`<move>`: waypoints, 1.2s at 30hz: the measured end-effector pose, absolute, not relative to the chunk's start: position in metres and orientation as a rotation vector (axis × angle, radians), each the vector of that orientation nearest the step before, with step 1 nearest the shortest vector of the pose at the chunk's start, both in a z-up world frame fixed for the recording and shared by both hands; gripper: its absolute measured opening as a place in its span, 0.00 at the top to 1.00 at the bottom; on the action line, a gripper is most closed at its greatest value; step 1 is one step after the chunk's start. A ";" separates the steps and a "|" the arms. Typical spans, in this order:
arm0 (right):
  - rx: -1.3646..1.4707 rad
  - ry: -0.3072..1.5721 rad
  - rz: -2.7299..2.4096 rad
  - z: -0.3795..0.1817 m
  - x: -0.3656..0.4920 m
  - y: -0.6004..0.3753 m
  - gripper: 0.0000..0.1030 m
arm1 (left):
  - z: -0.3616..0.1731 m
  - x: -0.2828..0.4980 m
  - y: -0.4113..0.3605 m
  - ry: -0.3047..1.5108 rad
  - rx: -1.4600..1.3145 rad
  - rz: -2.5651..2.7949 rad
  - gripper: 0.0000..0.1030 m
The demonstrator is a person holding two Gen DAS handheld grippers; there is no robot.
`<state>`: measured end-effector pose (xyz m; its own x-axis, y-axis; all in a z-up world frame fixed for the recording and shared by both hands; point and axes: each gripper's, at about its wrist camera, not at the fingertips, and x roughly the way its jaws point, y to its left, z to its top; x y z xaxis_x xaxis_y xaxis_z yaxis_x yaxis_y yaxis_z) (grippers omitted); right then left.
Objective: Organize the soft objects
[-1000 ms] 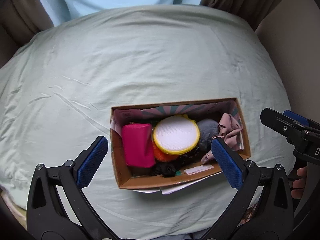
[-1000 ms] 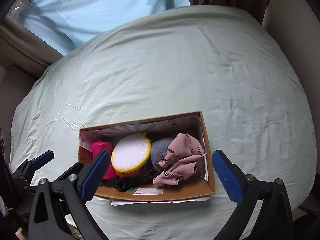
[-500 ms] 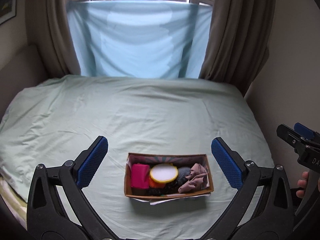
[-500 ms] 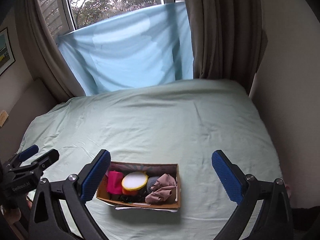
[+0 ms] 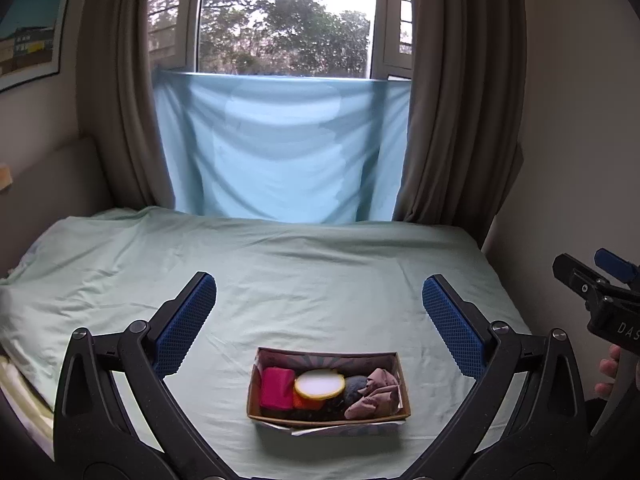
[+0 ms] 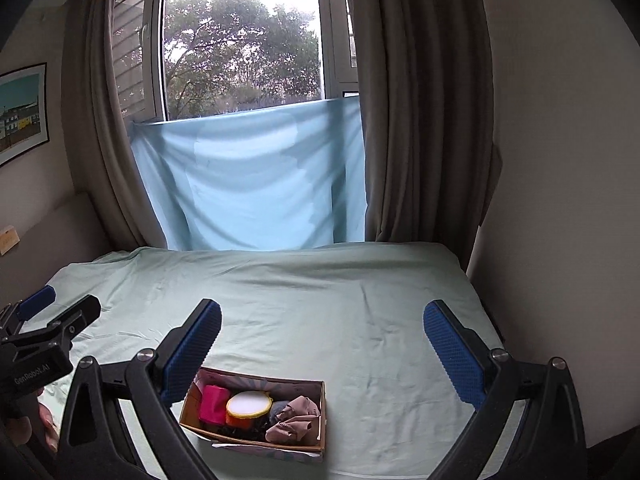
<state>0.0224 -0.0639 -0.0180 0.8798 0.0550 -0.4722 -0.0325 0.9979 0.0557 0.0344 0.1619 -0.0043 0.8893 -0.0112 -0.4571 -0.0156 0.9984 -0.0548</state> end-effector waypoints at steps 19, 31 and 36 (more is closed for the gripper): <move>0.063 0.469 0.045 -0.015 0.018 -0.078 0.02 | 0.000 0.025 0.147 0.442 -0.013 0.009 0.00; 0.055 0.447 0.037 -0.011 0.016 -0.078 0.02 | -0.002 0.023 0.145 0.437 -0.004 0.008 0.00; 0.044 0.446 0.035 -0.010 0.017 -0.075 0.02 | 0.001 0.026 0.146 0.439 -0.007 0.006 0.00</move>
